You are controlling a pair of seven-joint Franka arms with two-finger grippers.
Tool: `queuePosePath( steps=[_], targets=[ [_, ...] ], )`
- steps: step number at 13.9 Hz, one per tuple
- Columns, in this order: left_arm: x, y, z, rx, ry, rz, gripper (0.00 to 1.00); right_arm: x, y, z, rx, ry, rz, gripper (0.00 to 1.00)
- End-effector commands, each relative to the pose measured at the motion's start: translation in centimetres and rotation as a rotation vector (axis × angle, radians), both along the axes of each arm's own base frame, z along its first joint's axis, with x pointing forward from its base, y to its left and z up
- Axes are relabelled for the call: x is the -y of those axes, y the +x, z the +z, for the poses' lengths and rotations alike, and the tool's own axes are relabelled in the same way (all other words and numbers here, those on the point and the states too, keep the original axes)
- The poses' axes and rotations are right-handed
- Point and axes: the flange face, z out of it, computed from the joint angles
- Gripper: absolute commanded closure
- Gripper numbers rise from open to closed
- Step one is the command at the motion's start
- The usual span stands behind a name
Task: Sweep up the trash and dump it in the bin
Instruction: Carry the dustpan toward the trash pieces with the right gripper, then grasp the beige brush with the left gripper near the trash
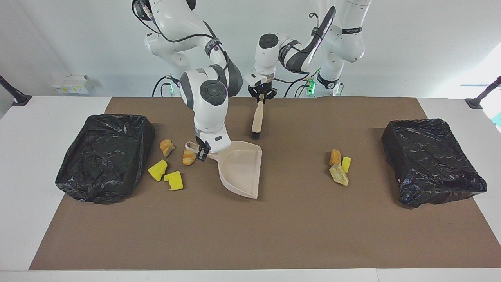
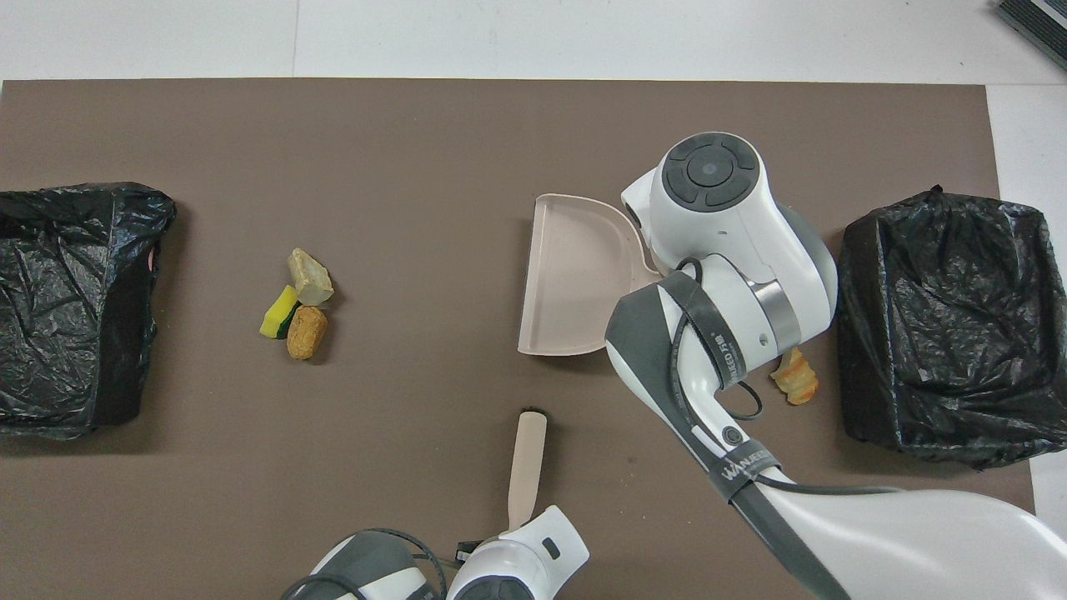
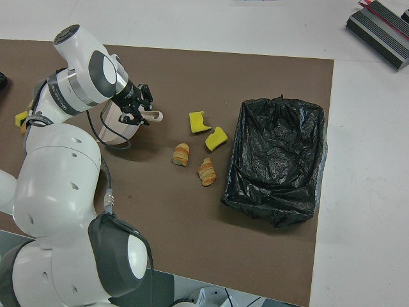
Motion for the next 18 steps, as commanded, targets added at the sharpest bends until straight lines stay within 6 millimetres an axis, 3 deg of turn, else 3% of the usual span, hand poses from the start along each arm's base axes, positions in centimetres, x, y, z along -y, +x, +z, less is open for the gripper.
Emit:
queuePosePath(
  steps=[1,3,5,8,9,13,15,18],
  targets=[
    [-0.9,1.7,2.4,-0.042,0.028,0.035,1.0,0.6,-0.9,0.5,0.016,-0.007,0.042,1.0],
    [-2.0,4.2,4.3,-0.07,0.062,0.071,1.0,0.1,-1.6,0.4,0.009,-0.011,0.048,1.0],
    [-4.4,6.3,7.4,-0.101,0.08,0.113,1.0,0.1,-2.3,0.3,0.001,-0.017,0.045,1.0],
    [-10.7,9.1,11.8,-0.102,0.093,0.172,1.0,-0.8,-2.6,0.3,0.004,-0.01,0.037,1.0],
    [-13.1,10.5,12.3,-0.108,0.113,0.185,1.0,-0.8,-2.6,0.3,0.007,-0.009,0.026,1.0],
    [-21.7,16.9,12.1,-0.092,0.12,0.17,1.0,-0.8,-2.7,0.3,0.002,-0.007,0.019,1.0],
    [-28.1,20.2,11.3,-0.073,0.116,0.134,1.0,-0.7,-2.6,0.3,0.003,-0.007,0.018,1.0],
    [-34.9,23.0,10.4,-0.017,0.086,0.149,1.0,-0.9,-2.6,0.2,0.018,0.004,0.023,1.0]
  ],
)
